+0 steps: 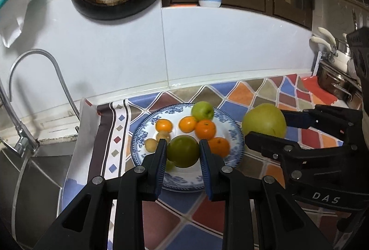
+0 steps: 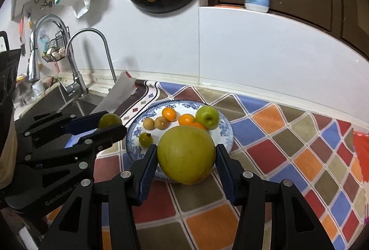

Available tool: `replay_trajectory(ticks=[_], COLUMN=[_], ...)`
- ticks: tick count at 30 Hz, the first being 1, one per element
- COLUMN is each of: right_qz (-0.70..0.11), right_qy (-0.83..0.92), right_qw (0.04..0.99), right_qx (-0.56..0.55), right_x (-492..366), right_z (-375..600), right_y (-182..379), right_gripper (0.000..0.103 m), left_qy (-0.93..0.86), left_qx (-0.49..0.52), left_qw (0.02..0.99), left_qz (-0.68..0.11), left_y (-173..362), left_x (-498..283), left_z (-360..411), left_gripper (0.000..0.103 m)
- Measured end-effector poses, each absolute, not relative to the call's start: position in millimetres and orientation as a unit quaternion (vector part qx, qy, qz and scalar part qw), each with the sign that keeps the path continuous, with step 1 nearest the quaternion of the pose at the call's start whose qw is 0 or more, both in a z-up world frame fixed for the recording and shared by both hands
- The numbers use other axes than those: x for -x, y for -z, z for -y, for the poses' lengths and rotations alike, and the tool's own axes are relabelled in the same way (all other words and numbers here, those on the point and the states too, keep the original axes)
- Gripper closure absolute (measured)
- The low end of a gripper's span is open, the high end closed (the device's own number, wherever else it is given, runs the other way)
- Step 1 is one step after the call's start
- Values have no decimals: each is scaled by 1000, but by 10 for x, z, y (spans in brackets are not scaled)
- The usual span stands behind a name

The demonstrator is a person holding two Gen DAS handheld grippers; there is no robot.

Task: Organize fruits
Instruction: 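Carry the green apple and large yellow fruit over the plate with both tools, then open both tools to release the apple and yellow fruit onto the plate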

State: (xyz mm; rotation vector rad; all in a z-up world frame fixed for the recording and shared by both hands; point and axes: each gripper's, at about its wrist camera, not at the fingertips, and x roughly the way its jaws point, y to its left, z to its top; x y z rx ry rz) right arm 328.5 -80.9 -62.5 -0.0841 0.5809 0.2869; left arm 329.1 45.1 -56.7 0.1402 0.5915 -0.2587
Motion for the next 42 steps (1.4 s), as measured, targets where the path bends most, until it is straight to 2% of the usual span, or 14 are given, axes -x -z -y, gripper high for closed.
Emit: replay_trajectory(ticks=[10,24,29,31,37,39,42], right_qz=[-307,-337,-339,-340,-333,-323,-307], right_qy=[-150,-151,-150,-150,-155,-152,-138], right_qw=[939,929,928,928,930,934,941], right_qx=[36,34,29,23,24,25,33], right_x=[-3850,-4245,-4286,-4300,-4267,-4240,-4162], right_z=[593,563,572,575,540,530,530], right_y=[791,1049,1063,1065,1051,1001,904], right_gripper=[52,52,52,52,51,44,41], left_qy=[149,171,157,145,117,106,96], left_qx=[-71,-75,-73,-73,-64,-58,-52], left_qw=[935,925,923,925,932,935,938], left_qz=[-314,-331,-342,-343,-337,-333,-328], left_y=[862,1107,1100,1081,990,949,892], left_x=[-3858,-4194,-4221,-4199,-4059,-3999,-3913], left_z=[-623,-605,-643,-680,-791,-831,-871], left_gripper=[75,75,65,57,52,48,47])
